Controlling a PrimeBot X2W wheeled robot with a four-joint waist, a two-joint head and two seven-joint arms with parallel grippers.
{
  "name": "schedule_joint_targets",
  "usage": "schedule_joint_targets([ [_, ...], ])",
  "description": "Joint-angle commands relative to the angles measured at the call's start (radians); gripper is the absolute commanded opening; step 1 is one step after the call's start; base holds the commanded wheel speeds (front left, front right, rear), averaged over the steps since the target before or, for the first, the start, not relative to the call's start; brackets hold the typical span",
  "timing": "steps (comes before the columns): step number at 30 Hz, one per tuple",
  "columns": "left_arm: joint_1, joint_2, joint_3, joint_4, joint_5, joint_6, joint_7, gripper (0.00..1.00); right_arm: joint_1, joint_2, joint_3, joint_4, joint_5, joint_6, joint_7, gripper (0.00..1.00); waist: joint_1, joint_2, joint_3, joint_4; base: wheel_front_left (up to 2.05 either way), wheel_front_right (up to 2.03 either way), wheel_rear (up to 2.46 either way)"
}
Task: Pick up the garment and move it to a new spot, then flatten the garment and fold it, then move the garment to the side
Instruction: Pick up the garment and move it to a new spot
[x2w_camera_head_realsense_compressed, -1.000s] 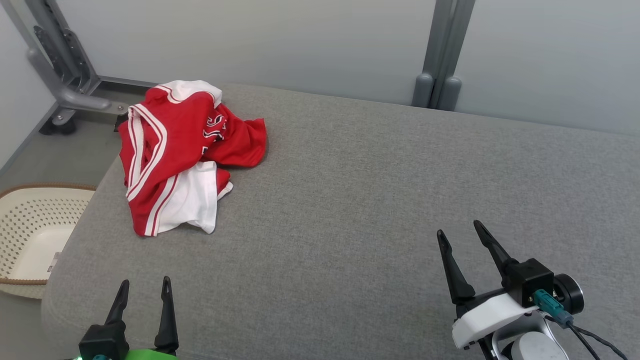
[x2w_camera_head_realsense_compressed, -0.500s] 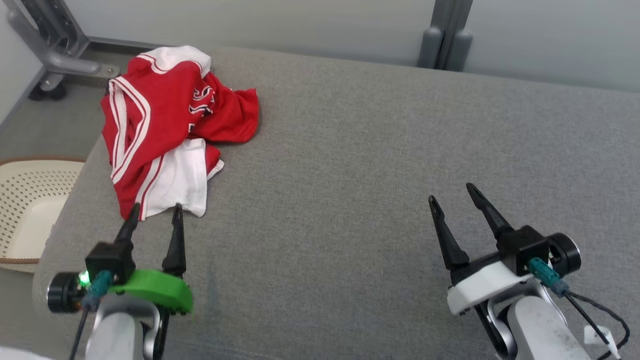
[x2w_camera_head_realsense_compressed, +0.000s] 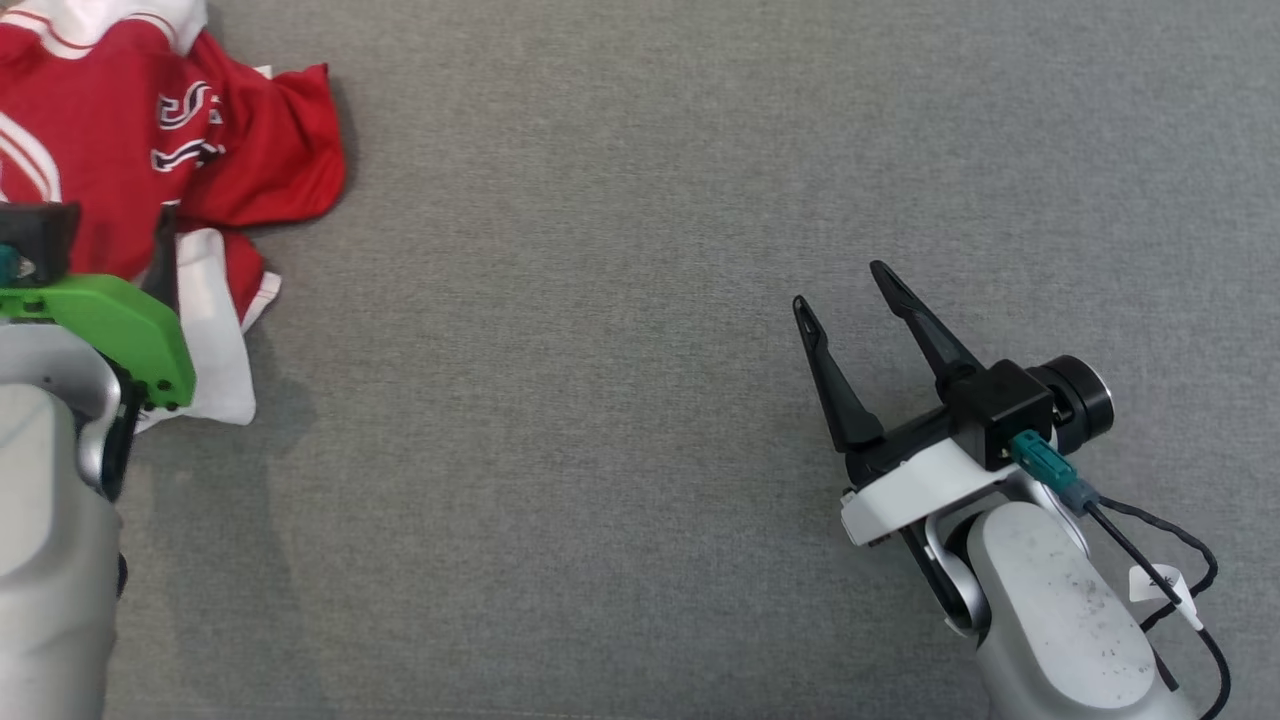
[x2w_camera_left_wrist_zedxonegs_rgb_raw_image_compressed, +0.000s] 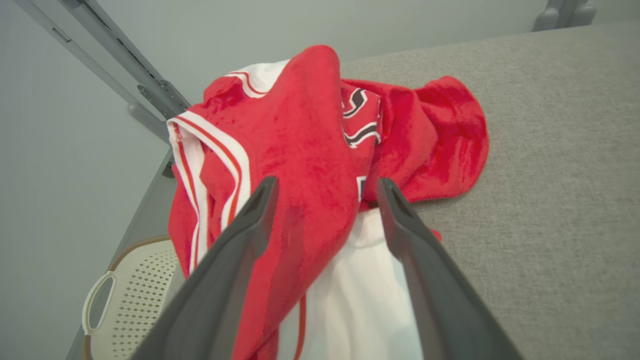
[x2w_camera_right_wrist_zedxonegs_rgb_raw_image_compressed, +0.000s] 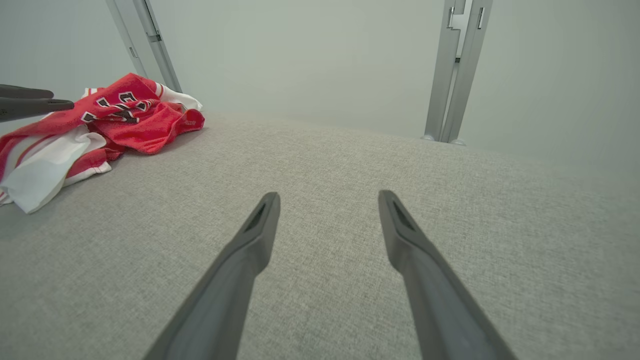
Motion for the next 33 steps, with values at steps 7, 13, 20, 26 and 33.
schedule_joint_targets([
  [7, -0.106, 0.093, 0.024, 0.138, -0.023, 0.026, 0.068, 0.7, -0.038, 0.009, 0.009, 0.005, 0.006, -0.001, -0.003, 1.0, -0.0002, 0.0, 0.116, -0.132, 0.0, 0.0, 0.0],
  [13, -0.125, 0.115, 0.026, 0.196, -0.029, 0.034, 0.06, 0.0, -0.025, 0.013, -0.003, 0.011, 0.007, -0.001, -0.003, 1.0, -0.0002, 0.0, 0.093, -0.133, 0.0, 0.0, 0.0],
  [20, -0.149, 0.152, 0.015, 0.166, -0.014, 0.039, 0.023, 0.0, 0.014, 0.016, -0.014, 0.025, 0.014, -0.001, -0.003, 1.0, -0.0002, 0.0, 0.014, -0.115, 0.0, 0.0, 0.0],
  [26, -0.164, 0.184, 0.011, 0.051, -0.015, 0.037, 0.019, 0.0, 0.051, 0.018, -0.019, 0.029, 0.024, -0.001, -0.003, 1.0, -0.0002, 0.0, -0.063, -0.102, 0.0, 0.0, 0.0],
  [33, -0.124, 0.173, -0.004, -0.198, -0.066, 0.017, 0.074, 0.0, 0.101, 0.02, -0.029, 0.031, 0.036, -0.001, -0.003, 1.0, -0.0002, 0.0, -0.148, -0.107, 0.0, 0.0, 0.0],
])
